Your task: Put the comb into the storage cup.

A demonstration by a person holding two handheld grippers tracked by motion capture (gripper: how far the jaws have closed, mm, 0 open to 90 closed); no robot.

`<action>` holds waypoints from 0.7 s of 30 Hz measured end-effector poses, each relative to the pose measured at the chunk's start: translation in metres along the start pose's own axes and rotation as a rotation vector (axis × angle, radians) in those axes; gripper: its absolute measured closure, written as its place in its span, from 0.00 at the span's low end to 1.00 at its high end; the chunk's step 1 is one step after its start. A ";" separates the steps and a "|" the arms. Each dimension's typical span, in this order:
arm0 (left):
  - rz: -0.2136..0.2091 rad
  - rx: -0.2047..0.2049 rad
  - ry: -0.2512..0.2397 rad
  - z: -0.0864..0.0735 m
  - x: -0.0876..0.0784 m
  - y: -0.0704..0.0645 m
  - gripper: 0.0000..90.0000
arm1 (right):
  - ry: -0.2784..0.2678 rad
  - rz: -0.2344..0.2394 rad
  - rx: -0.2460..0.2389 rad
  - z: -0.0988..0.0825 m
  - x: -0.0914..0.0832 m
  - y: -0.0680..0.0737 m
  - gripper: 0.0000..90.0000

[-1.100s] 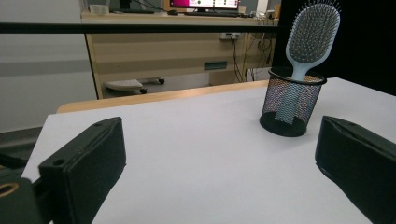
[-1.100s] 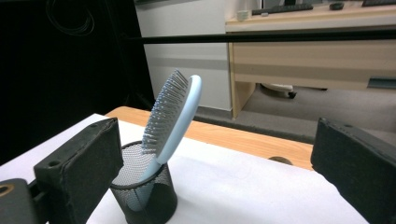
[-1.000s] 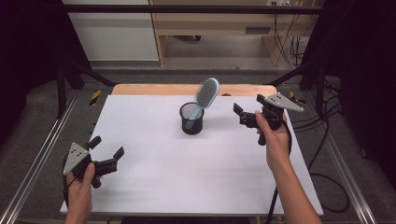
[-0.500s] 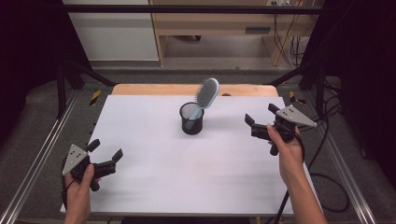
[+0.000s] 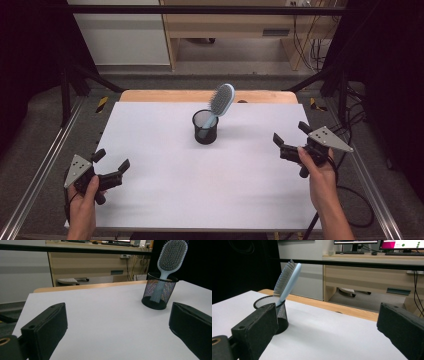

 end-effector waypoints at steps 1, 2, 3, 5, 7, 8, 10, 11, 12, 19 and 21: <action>0.000 0.000 -0.001 0.000 0.000 0.000 0.02 | 0.000 -0.001 0.003 -0.002 -0.002 -0.001 0.04; -0.001 0.001 -0.002 0.000 0.000 0.000 0.02 | -0.004 -0.006 -0.004 -0.003 -0.004 -0.003 0.04; -0.003 0.005 -0.003 0.000 0.000 0.000 0.02 | -0.006 -0.009 0.002 -0.005 -0.006 -0.004 0.04; -0.006 0.009 -0.003 0.000 0.000 -0.001 0.02 | -0.006 -0.013 0.004 -0.010 -0.009 -0.006 0.04; -0.010 0.010 -0.009 0.001 0.000 -0.001 0.02 | -0.003 -0.017 -0.001 -0.017 -0.012 -0.008 0.04; -0.012 0.011 -0.010 0.001 0.000 -0.002 0.02 | 0.001 -0.019 -0.004 -0.020 -0.014 -0.008 0.04; -0.017 0.014 -0.011 0.001 0.001 -0.003 0.02 | 0.006 -0.020 -0.010 -0.027 -0.017 -0.010 0.04; -0.018 0.016 -0.011 0.001 0.001 -0.003 0.02 | 0.010 -0.019 -0.010 -0.031 -0.019 -0.010 0.04; -0.020 0.016 -0.013 0.001 0.001 -0.003 0.02 | 0.015 -0.018 -0.010 -0.035 -0.021 -0.011 0.04; -0.029 0.014 -0.016 0.001 0.002 -0.005 0.02 | 0.035 -0.019 -0.015 -0.056 -0.027 -0.012 0.03; -0.031 0.009 -0.017 0.000 0.002 -0.005 0.02 | 0.041 -0.014 -0.020 -0.060 -0.026 -0.010 0.03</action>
Point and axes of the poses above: each handheld gripper's, and its own axes: x roughly forward along the jaws, z roughly out of its top, y roughly to its left, the point moved 8 cm from there along x, roughly forward along the jaws, and after that the axes turned 7 degrees about y, right-handed, at the moved point
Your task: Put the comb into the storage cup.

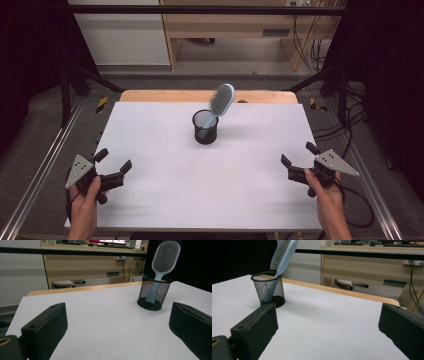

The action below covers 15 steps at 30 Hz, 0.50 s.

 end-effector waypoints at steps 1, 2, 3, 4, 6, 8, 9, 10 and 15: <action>-0.003 -0.002 -0.002 0.000 0.000 0.000 0.02 | 0.003 0.005 -0.002 -0.002 0.001 0.002 0.03; -0.003 -0.004 -0.003 0.000 0.000 0.000 0.02 | 0.002 0.012 -0.008 -0.004 0.002 0.004 0.03; -0.002 -0.003 -0.003 0.000 0.000 0.000 0.02 | 0.003 0.020 -0.006 -0.006 0.003 0.007 0.03; -0.003 -0.003 -0.003 0.000 0.000 -0.001 0.02 | 0.004 0.027 -0.013 -0.008 0.004 0.010 0.03; 0.011 -0.004 -0.006 0.001 0.000 0.001 0.02 | 0.002 0.038 -0.018 -0.012 0.007 0.016 0.03; 0.016 -0.014 -0.015 0.002 -0.002 0.002 0.02 | 0.003 0.049 -0.024 -0.017 0.011 0.021 0.03; 0.015 -0.015 -0.016 0.002 -0.002 0.002 0.02 | 0.001 0.054 -0.025 -0.018 0.012 0.023 0.03; 0.013 -0.016 -0.015 0.002 -0.002 0.002 0.02 | 0.000 0.059 -0.029 -0.019 0.013 0.026 0.03; -0.020 -0.009 -0.027 0.004 -0.001 -0.003 0.02 | -0.012 0.103 -0.049 -0.016 0.018 0.041 0.03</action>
Point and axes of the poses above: each handheld gripper's, and its own axes: x roughly forward along the jaws, z roughly out of its top, y roughly to its left, the point moved 8 cm from there along x, roughly forward along the jaws, and after that the axes turned 7 degrees about y, right-handed, at the moved point
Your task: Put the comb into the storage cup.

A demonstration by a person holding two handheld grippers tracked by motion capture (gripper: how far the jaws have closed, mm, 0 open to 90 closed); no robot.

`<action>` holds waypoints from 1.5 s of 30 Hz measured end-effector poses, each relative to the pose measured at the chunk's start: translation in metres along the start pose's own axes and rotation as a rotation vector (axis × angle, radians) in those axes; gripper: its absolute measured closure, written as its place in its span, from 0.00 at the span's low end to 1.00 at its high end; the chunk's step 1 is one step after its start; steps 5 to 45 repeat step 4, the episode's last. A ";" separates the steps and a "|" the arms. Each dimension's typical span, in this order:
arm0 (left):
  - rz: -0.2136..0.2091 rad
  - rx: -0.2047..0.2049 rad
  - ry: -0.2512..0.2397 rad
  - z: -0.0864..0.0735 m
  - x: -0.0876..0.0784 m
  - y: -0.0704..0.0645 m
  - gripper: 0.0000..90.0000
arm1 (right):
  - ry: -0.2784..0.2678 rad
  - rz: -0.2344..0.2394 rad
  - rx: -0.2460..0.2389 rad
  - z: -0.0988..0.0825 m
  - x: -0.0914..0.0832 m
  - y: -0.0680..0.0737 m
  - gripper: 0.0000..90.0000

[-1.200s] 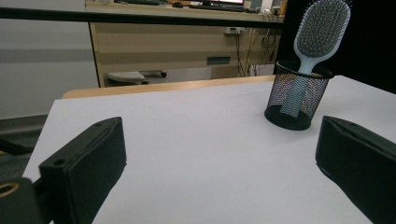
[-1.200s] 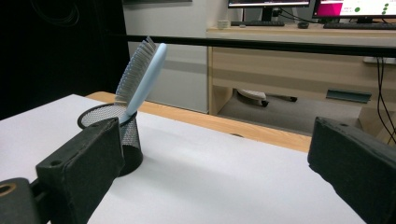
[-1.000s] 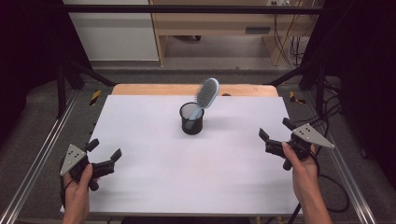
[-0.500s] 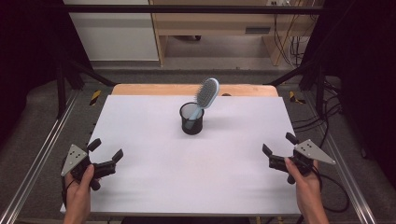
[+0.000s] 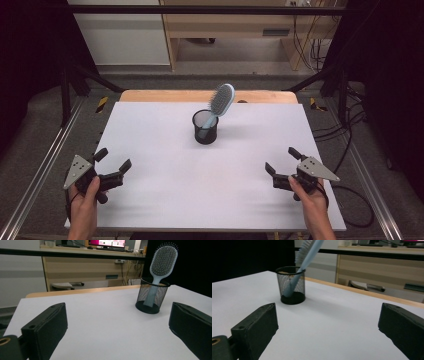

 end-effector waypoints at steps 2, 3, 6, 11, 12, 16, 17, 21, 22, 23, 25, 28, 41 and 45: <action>-0.017 0.005 -0.011 0.002 0.000 -0.003 0.02 | 0.009 0.022 -0.017 0.000 0.005 0.007 0.03; -0.023 0.013 -0.012 0.003 0.000 -0.004 0.02 | 0.013 0.032 -0.023 -0.001 0.007 0.010 0.04; -0.027 0.014 -0.017 0.003 0.000 -0.005 0.02 | 0.020 0.034 -0.029 -0.002 0.008 0.012 0.04; -0.027 0.014 -0.017 0.003 0.000 -0.005 0.02 | 0.020 0.034 -0.029 -0.002 0.008 0.012 0.04; -0.027 0.014 -0.017 0.003 0.000 -0.005 0.02 | 0.020 0.034 -0.029 -0.002 0.008 0.012 0.04; -0.027 0.014 -0.017 0.003 0.000 -0.005 0.02 | 0.020 0.034 -0.029 -0.002 0.008 0.012 0.04; -0.027 0.014 -0.017 0.003 0.000 -0.005 0.02 | 0.020 0.034 -0.029 -0.002 0.008 0.012 0.04; -0.027 0.014 -0.017 0.003 0.000 -0.005 0.02 | 0.020 0.034 -0.029 -0.002 0.008 0.012 0.04; -0.027 0.014 -0.017 0.003 0.000 -0.005 0.02 | 0.020 0.034 -0.029 -0.002 0.008 0.012 0.04; -0.027 0.014 -0.017 0.003 0.000 -0.005 0.02 | 0.020 0.034 -0.029 -0.002 0.008 0.012 0.04; -0.027 0.014 -0.017 0.003 0.000 -0.005 0.02 | 0.020 0.034 -0.029 -0.002 0.008 0.012 0.04; -0.027 0.014 -0.017 0.003 0.000 -0.005 0.02 | 0.020 0.034 -0.029 -0.002 0.008 0.012 0.04; -0.027 0.014 -0.017 0.003 0.000 -0.005 0.02 | 0.020 0.034 -0.029 -0.002 0.008 0.012 0.04; -0.027 0.014 -0.017 0.003 0.000 -0.005 0.02 | 0.020 0.034 -0.029 -0.002 0.008 0.012 0.04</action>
Point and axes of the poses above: each handheld gripper's, and its own axes: x roughly forward along the jaws, z roughly out of its top, y roughly to its left, the point moved 8 cm from there along x, roughly forward along the jaws, and after that the axes turned 7 degrees about y, right-handed, at the moved point
